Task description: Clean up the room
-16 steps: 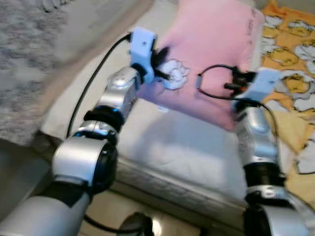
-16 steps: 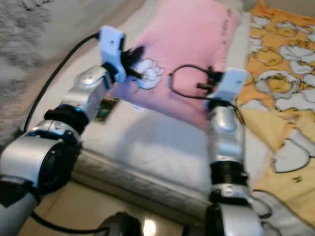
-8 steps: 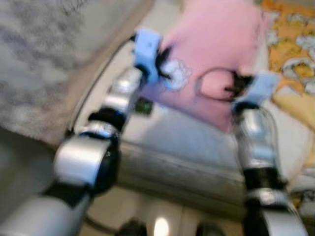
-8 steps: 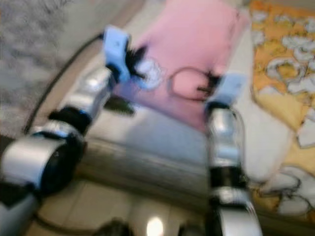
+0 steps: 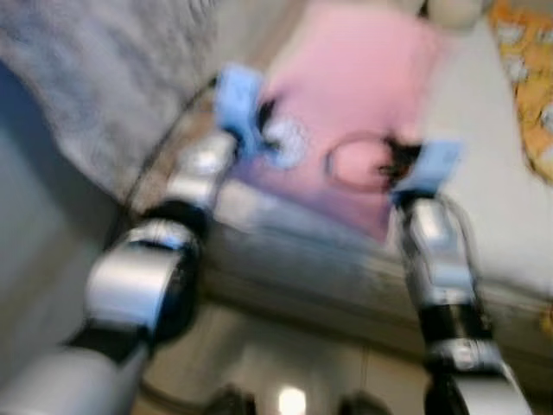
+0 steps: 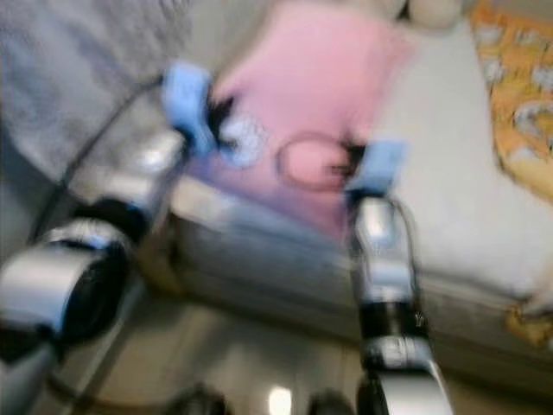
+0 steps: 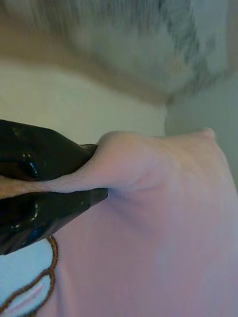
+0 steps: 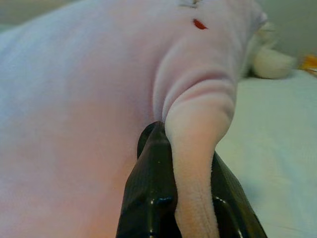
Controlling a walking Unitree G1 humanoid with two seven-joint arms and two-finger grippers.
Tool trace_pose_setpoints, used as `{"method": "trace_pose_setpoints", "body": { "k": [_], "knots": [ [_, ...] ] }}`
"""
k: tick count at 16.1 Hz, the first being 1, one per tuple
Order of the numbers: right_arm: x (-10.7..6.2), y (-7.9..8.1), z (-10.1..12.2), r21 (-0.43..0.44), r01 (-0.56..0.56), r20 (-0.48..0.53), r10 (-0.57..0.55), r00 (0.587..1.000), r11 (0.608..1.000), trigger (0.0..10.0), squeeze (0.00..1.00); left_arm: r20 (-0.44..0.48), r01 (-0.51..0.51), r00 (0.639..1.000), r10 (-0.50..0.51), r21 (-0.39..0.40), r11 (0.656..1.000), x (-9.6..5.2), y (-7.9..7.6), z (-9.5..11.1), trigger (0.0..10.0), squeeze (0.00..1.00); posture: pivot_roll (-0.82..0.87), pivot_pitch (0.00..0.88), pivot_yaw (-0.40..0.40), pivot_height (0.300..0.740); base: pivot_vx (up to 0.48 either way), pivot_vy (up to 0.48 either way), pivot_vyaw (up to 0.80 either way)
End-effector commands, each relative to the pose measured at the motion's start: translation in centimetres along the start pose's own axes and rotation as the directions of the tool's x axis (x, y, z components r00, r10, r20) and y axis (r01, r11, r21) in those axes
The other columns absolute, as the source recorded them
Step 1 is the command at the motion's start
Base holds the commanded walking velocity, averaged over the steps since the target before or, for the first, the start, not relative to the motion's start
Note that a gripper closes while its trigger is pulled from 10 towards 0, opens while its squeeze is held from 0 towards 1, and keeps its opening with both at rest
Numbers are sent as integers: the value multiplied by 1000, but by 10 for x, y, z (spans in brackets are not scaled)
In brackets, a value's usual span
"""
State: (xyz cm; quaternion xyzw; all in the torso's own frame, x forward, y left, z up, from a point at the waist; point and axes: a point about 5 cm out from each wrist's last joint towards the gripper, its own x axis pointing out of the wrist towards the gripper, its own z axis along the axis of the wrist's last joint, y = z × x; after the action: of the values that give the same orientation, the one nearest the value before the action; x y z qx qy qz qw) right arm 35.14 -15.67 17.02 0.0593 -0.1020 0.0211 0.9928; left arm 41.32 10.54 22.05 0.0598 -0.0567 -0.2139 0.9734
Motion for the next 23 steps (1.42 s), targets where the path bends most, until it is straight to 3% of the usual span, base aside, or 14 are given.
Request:
{"method": "trace_pose_setpoints", "body": {
  "k": [1,3,13,16,23],
  "knots": [
    [-2,-23,3,-28,82,3,-82,997,996,10000,0,32,-72,997,71,27,997,-1,13,11,10000,0,3,0,41,740,0,0,0],
    [-5,-22,-3,-25,82,-15,-82,996,996,10000,0,49,-89,995,89,0,996,-1,14,13,10000,0,8,0,38,740,240,0,0],
    [-7,-23,-7,-17,96,-30,-97,995,995,10000,0,12,-123,992,123,31,992,-1,14,7,10000,0,-6,0,57,740,480,0,0],
    [-6,-25,-8,-11,101,-42,-101,994,995,10000,0,-19,-132,991,132,2,991,0,12,4,10000,0,-6,0,54,740,472,0,0],
    [-4,-25,-11,-19,93,-54,-94,994,995,10000,0,-32,-125,992,126,19,992,4,5,4,10000,0,6,0,47,740,462,0,0]
  ]
}}
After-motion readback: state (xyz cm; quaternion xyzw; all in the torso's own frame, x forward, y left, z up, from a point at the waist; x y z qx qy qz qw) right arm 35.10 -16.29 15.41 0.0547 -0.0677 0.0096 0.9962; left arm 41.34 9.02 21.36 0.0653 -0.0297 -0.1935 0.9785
